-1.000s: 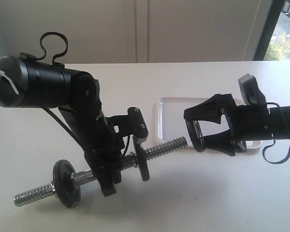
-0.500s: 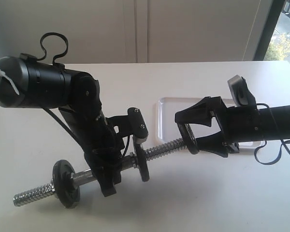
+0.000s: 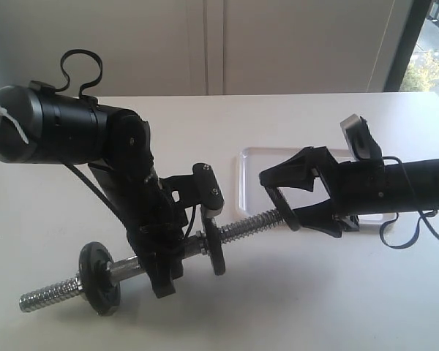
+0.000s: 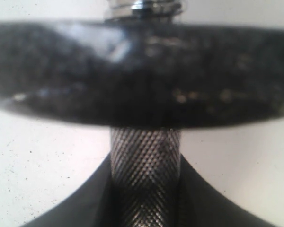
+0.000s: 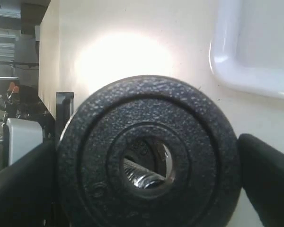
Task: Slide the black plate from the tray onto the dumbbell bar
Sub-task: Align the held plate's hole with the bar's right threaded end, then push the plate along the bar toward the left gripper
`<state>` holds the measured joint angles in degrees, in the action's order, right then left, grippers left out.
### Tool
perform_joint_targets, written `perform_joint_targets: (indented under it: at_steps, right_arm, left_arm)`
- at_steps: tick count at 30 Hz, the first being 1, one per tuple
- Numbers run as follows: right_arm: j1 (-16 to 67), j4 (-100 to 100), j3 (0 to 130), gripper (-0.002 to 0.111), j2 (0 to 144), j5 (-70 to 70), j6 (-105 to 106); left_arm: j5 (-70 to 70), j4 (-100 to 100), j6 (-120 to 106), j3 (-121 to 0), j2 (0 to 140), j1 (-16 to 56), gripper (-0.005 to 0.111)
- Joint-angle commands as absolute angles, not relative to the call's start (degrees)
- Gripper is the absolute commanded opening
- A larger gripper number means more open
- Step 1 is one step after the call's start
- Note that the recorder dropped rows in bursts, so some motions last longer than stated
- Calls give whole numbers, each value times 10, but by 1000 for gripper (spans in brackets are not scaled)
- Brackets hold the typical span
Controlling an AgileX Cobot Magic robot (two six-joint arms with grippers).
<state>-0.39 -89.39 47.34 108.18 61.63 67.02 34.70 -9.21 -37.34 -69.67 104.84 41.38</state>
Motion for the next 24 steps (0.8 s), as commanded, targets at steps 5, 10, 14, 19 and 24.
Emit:
perform_joint_targets:
  at_steps: [5,10,14,19,24]
  right_arm:
    - [-25,-918,481,0,1075,700,673]
    - [-53,-913,486,0,1075,700,672]
    - [-57,-897,486,0,1075,700,668]
    - [-57,-893,479,0,1075,700,652]
    - [-57,-904,465,0,1075,700,652]
  left_arm:
    - [339,-124,-375,-707,1017,413,0]
    - [335,-128,-375,-707,1017,413,0]
    - [315,-128,-359,-707,1017,413,0]
    - [299,-135,-358,-707,1017,413,0]
    - [289,-146,-358,-707,1017,413,0]
